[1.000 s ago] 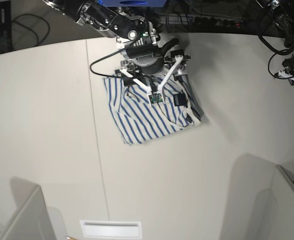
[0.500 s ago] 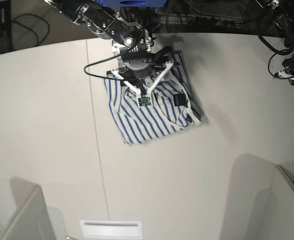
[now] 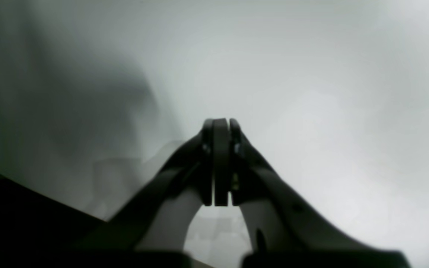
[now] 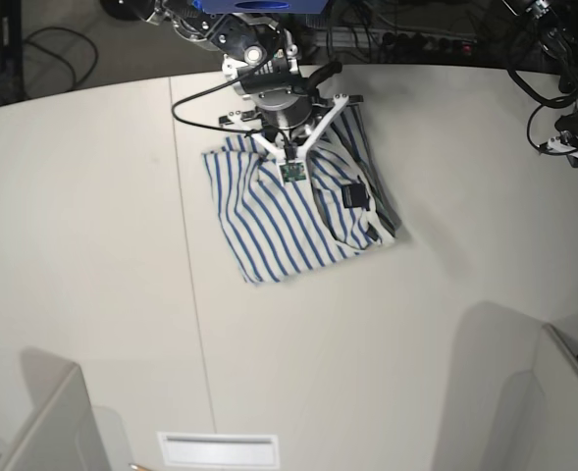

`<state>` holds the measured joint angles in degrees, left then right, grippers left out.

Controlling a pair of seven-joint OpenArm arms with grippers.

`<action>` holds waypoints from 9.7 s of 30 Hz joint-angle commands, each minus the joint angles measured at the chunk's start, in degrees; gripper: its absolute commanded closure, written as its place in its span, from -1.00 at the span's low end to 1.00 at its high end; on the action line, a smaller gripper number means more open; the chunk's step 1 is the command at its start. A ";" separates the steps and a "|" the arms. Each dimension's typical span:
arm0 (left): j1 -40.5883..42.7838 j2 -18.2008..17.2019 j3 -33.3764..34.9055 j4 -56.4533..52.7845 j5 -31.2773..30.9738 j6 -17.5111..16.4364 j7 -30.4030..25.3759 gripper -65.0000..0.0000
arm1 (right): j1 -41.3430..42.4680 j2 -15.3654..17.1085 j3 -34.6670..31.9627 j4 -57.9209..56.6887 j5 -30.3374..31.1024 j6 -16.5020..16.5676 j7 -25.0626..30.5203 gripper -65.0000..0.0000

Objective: Fold the T-shirt properly

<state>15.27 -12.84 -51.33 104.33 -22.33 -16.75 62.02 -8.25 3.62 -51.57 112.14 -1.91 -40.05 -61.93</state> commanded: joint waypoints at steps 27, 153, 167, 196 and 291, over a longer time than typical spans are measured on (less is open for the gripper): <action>-0.19 -0.83 0.21 0.76 -0.13 -0.70 -1.14 1.00 | 6.89 1.44 -4.74 1.05 14.00 0.05 1.05 0.24; -47.75 -11.20 114.94 -17.96 6.37 -4.83 -12.48 1.00 | -17.81 3.11 57.24 2.63 14.18 0.05 20.74 1.00; -48.72 -5.05 115.11 -24.82 17.18 -14.15 -22.33 1.00 | -17.11 1.44 57.24 2.54 14.18 0.05 21.01 1.00; -55.05 -1.36 114.94 -33.96 17.62 -14.15 -22.68 0.22 | -15.35 1.61 56.80 2.37 14.18 0.05 20.74 1.00; 14.23 2.07 47.42 -84.69 36.70 -5.00 -104.52 1.00 | -22.30 7.33 24.36 -81.76 14.09 13.64 78.50 1.00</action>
<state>28.21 -10.48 -3.90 19.00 14.46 -21.06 -41.60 -29.28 11.18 -26.94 29.36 12.34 -26.85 16.05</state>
